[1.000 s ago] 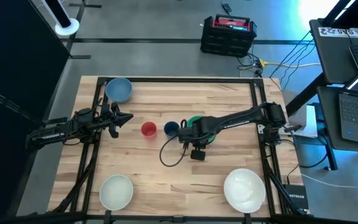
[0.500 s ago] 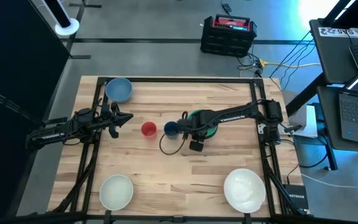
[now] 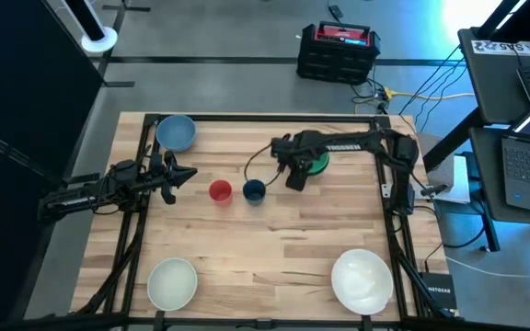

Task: Nest bowls inside each other
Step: Stack the green bowl on the gray bowl, then move the right white bowl

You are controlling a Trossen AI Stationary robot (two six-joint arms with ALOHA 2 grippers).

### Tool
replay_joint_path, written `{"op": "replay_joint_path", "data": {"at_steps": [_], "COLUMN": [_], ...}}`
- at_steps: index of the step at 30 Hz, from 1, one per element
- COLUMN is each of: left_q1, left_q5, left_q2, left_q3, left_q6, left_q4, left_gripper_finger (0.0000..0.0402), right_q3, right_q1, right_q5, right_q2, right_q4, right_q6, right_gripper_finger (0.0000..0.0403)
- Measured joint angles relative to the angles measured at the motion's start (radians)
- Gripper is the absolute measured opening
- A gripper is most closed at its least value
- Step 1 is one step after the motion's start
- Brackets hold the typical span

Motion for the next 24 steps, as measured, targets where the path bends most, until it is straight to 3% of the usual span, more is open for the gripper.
{"op": "replay_joint_path", "data": {"at_steps": [3,10,14,18,24], "left_q1": [0.000,0.000,0.000,0.000,0.000], "left_q5": [0.000,0.000,0.000,0.000,0.000], "left_q2": [0.000,0.000,0.000,0.000,0.000], "left_q3": [0.000,0.000,0.000,0.000,0.000], "left_q6": [-0.003,0.013,-0.003,-0.011,-0.011], "left_q4": [0.000,0.000,-0.001,-0.001,-0.011], "left_gripper_finger": [0.0000,0.0000,0.0000,0.0000,0.0000], "right_q3": [-0.006,0.060,0.073,0.072,0.040], "right_q1": [-0.047,-0.037,-0.012,0.113,0.382], "right_q5": [-0.003,0.015,-0.015,-0.092,-0.086], "right_q2": [-0.005,-0.102,-0.177,-0.261,-0.356], "right_q4": [0.001,-0.036,-0.150,-0.276,-0.378], "right_q6": [-0.025,-0.053,-0.044,-0.034,0.188], "right_gripper_finger": [0.0117,0.0118,0.0118,0.0118,0.0118]}}
